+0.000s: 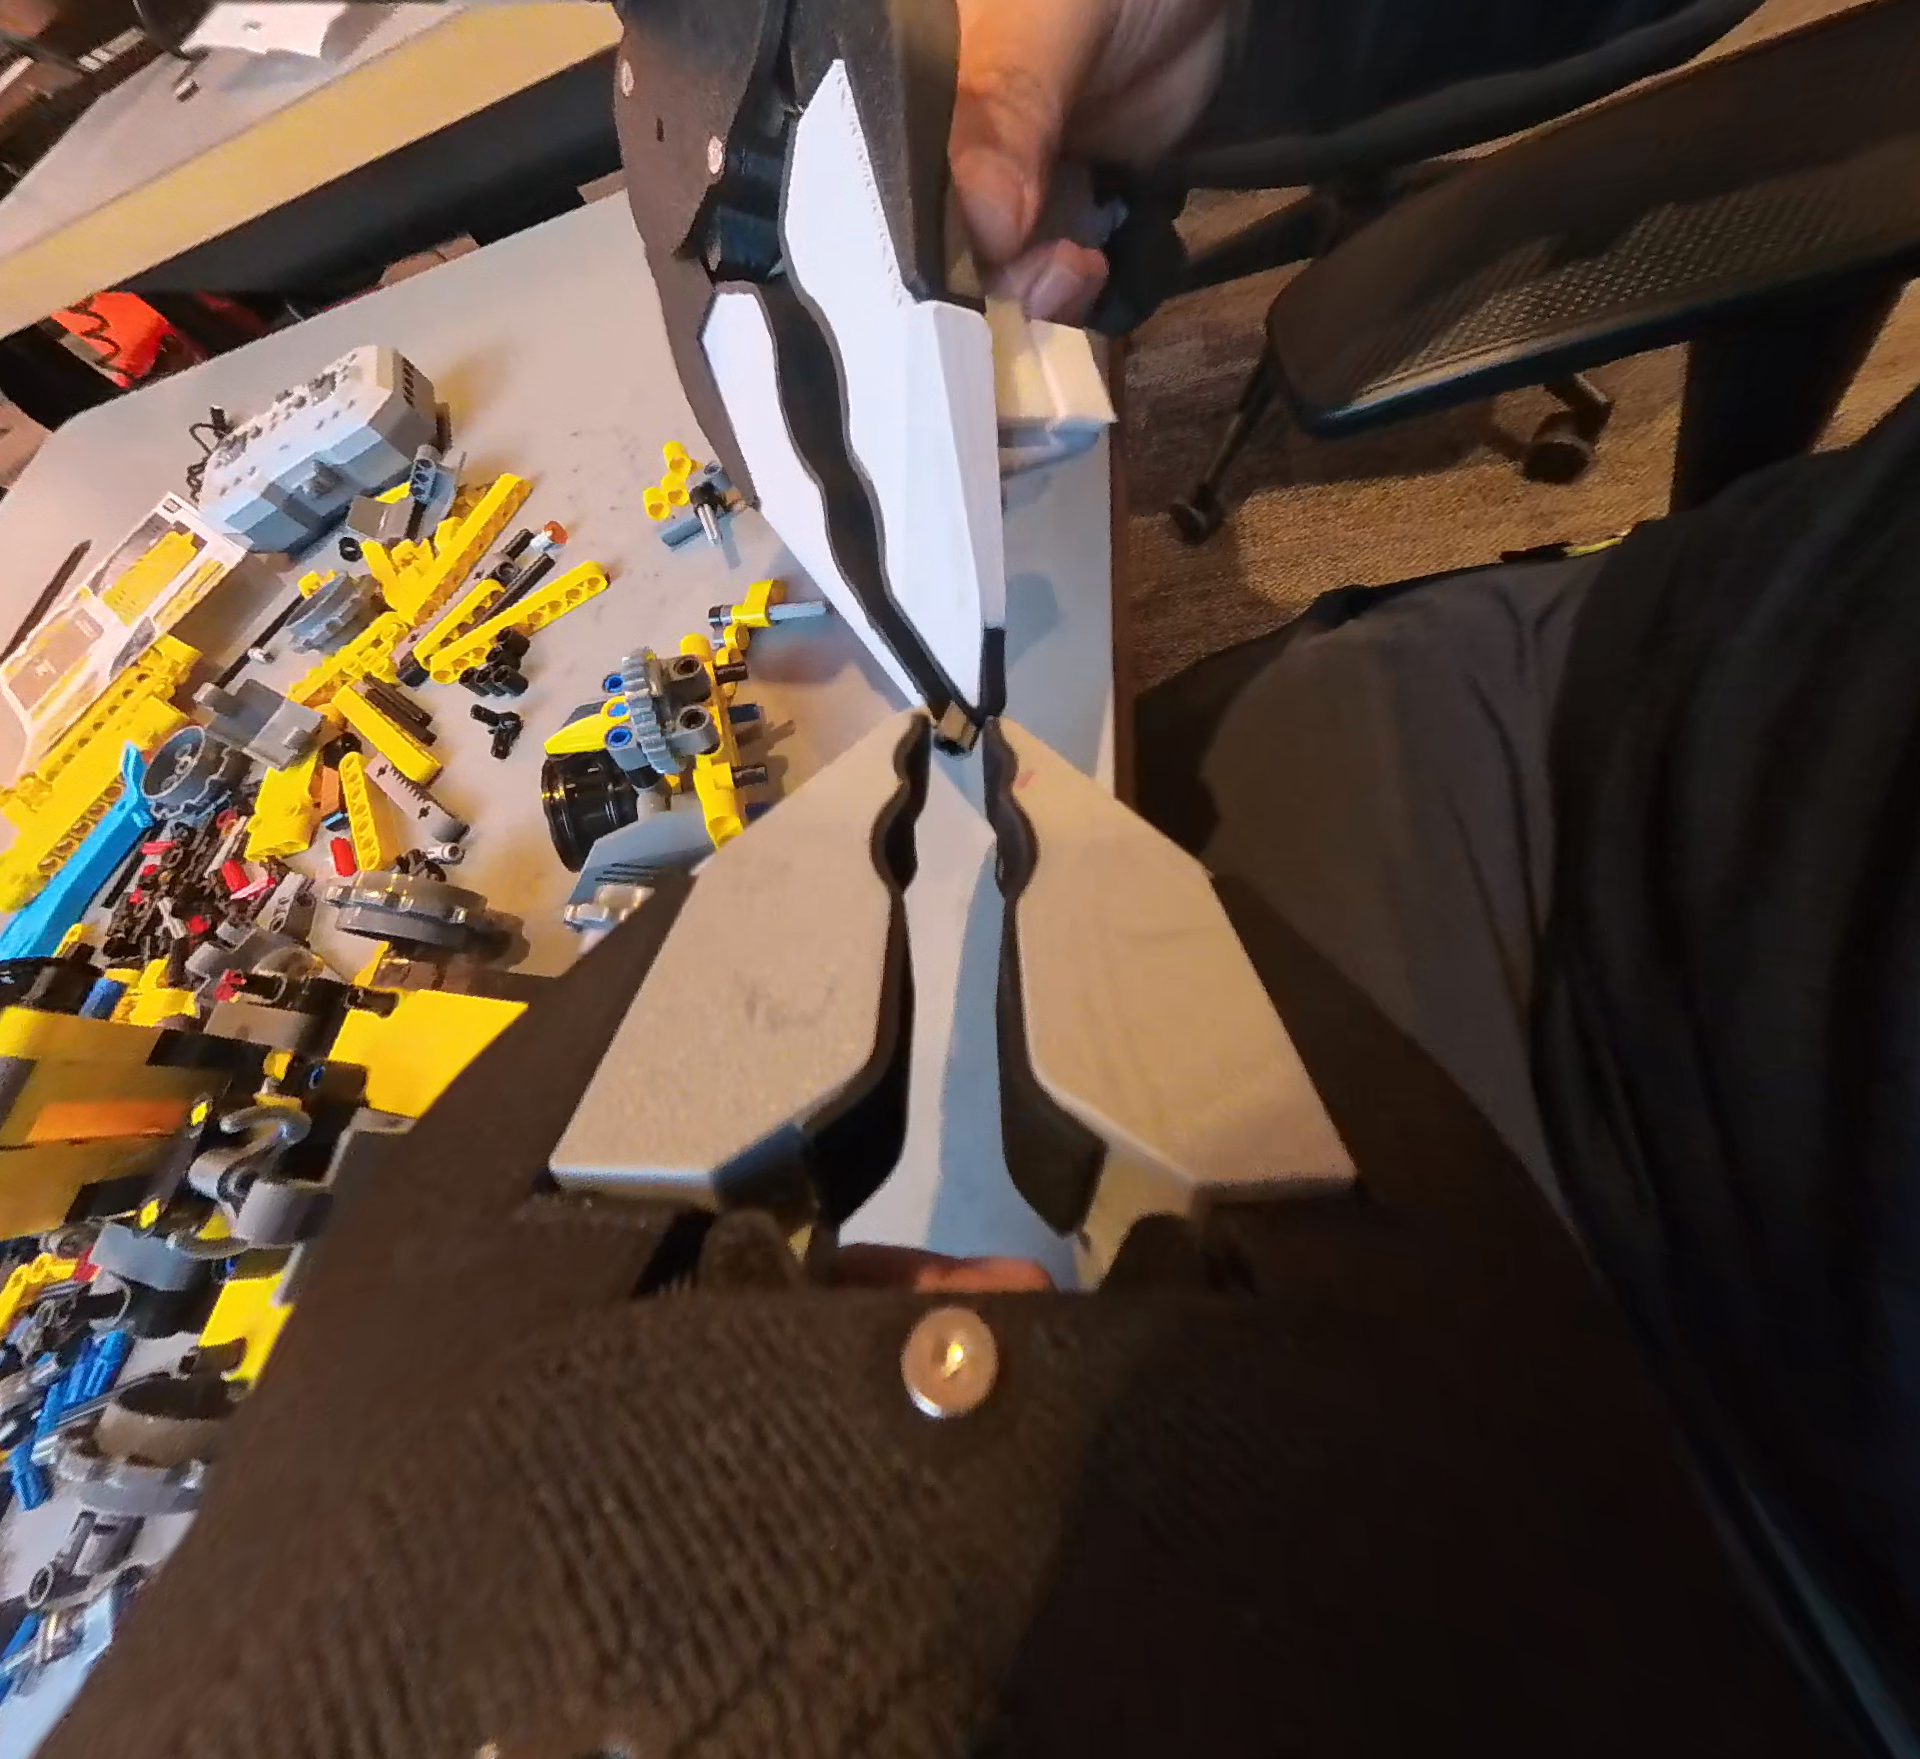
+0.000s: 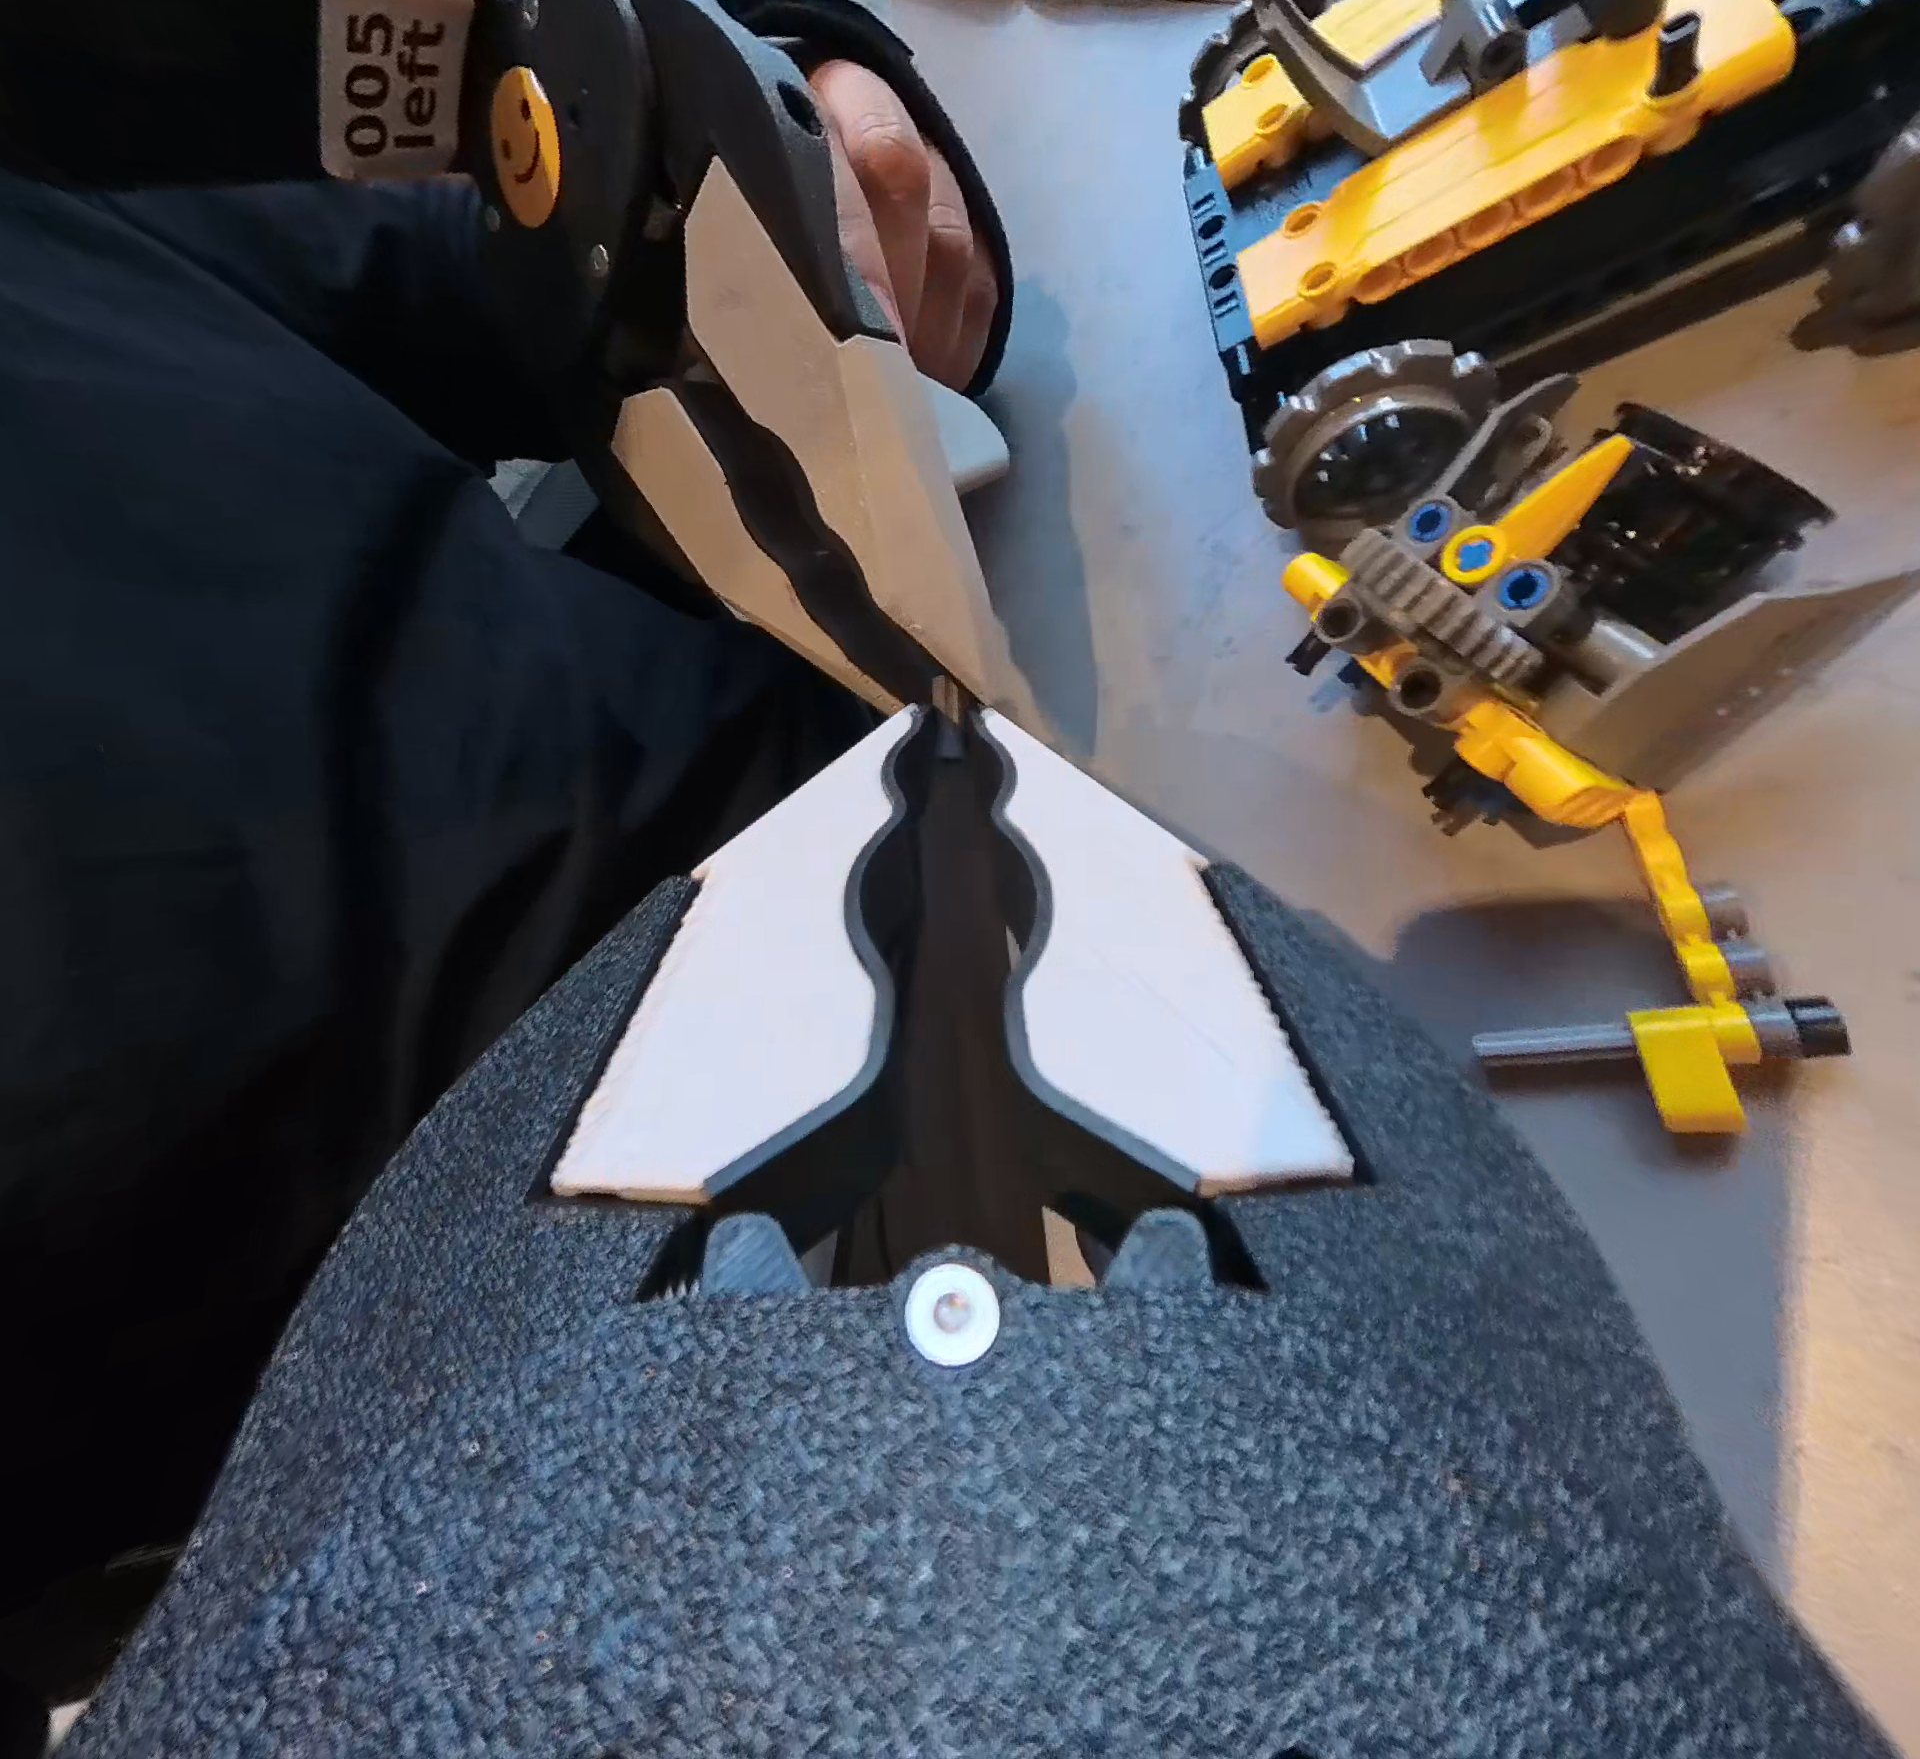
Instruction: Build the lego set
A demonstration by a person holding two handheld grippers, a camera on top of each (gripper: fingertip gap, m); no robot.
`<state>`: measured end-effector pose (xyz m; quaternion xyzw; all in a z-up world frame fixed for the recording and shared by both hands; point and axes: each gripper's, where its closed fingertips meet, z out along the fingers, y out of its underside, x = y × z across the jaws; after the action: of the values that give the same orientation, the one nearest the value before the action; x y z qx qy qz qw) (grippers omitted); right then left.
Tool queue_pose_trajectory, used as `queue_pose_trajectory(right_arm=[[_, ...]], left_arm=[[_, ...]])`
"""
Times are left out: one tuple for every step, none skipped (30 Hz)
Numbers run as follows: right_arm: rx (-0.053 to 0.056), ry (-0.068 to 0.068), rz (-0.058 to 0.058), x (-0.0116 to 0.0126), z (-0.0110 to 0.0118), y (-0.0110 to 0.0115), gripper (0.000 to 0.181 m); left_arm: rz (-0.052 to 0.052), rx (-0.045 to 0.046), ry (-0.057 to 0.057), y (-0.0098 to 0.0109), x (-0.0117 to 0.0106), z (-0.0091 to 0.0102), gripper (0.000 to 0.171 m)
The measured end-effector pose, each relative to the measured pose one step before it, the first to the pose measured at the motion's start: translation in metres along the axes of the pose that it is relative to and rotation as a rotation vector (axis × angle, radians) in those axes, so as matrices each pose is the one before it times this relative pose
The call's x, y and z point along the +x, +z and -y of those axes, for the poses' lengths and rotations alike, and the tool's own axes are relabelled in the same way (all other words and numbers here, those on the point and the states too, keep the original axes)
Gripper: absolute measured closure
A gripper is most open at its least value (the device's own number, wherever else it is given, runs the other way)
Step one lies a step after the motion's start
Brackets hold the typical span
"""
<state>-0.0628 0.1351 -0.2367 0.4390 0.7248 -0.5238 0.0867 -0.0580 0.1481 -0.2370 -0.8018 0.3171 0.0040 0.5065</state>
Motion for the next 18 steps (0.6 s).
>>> queue_pose_trajectory(right_arm=[[0.0022, 0.0049, 0.0015, 0.00066, -0.00046, 0.00053, 0.174], [0.0016, 0.0037, 0.0015, 0.00041, -0.00073, 0.00064, 0.174], [0.0023, 0.0043, 0.0003, 0.00055, -0.00054, 0.00104, 0.174], [0.0018, 0.0052, -0.0015, 0.00065, -0.00029, 0.00140, 0.174], [-0.0017, 0.0063, -0.0038, 0.00104, -0.00052, 0.00183, 0.174], [-0.0084, 0.0085, -0.0095, 0.00175, -0.00105, 0.00210, 0.174], [-0.0133, 0.0094, -0.0133, 0.00212, -0.00109, 0.00229, 0.174], [-0.0139, 0.0040, -0.0131, 0.00165, -0.00059, 0.00228, 0.174], [-0.0127, -0.0046, -0.0146, 0.00133, -0.00016, 0.00191, 0.174], [-0.0111, -0.0140, -0.0172, 0.00106, 0.00021, 0.00117, 0.174], [-0.0112, -0.0180, -0.0191, 0.00134, 0.00001, 0.00029, 0.175], [-0.0082, -0.0172, -0.0194, 0.00145, 0.00012, -0.00070, 0.175], [0.0014, -0.0120, -0.0149, 0.00119, 0.00112, -0.00137, 0.175], [0.0095, -0.0043, -0.0079, 0.00076, 0.00187, -0.00171, 0.175], [0.0124, -0.0016, -0.0049, 0.00053, 0.00180, -0.00191, 0.175], [0.0131, -0.0062, -0.0082, 0.00076, 0.00150, -0.00227, 0.175], [0.0130, -0.0112, -0.0133, 0.00105, 0.00097, -0.00265, 0.175], [0.0119, -0.0137, -0.0150, 0.00120, 0.00048, -0.00283, 0.175]], left_arm=[[-0.0035, 0.00119, -0.0056, 0.00018, 0.00029, -0.00150, 0.164], [-0.0054, -0.00107, -0.0083, 0.00004, 0.00081, -0.00176, 0.164], [-0.0020, -0.00254, -0.0072, -0.00011, 0.00072, -0.00169, 0.164], [0.0026, -0.00754, -0.0043, -0.00027, 0.00036, -0.00171, 0.164], [0.0050, -0.01367, 0.0003, -0.00037, 0.00030, -0.00214, 0.165], [0.0063, -0.01730, 0.0027, -0.00016, 0.00032, -0.00294, 0.165], [0.0079, -0.02100, 0.0041, 0.00002, 0.00012, -0.00346, 0.165], [0.0071, -0.01979, 0.0046, 0.00000, 0.00018, -0.00334, 0.165], [0.0065, -0.01581, -0.0002, -0.00035, -0.00010, -0.00287, 0.165], [0.0066, -0.01373, -0.0079, -0.00063, -0.00058, -0.00268, 0.165], [0.0068, -0.01170, -0.0109, -0.00133, -0.00111, -0.00280, 0.165], [0.0058, -0.00846, -0.0119, -0.00183, -0.00166, -0.00297, 0.165], [0.0058, -0.00506, -0.0134, -0.00214, -0.00221, -0.00279, 0.165], [-0.0002, -0.00376, -0.0147, -0.00232, -0.00177, -0.00272, 0.165], [-0.0057, -0.00533, -0.0159, -0.00198, -0.00112, -0.00276, 0.165], [-0.0071, -0.01181, -0.0160, -0.00151, -0.00106, -0.00360, 0.166], [-0.0024, -0.01493, -0.0163, -0.00096, -0.00146, -0.00395, 0.165], [-0.0046, -0.01795, -0.0166, -0.00075, -0.00098, -0.00419, 0.165]])
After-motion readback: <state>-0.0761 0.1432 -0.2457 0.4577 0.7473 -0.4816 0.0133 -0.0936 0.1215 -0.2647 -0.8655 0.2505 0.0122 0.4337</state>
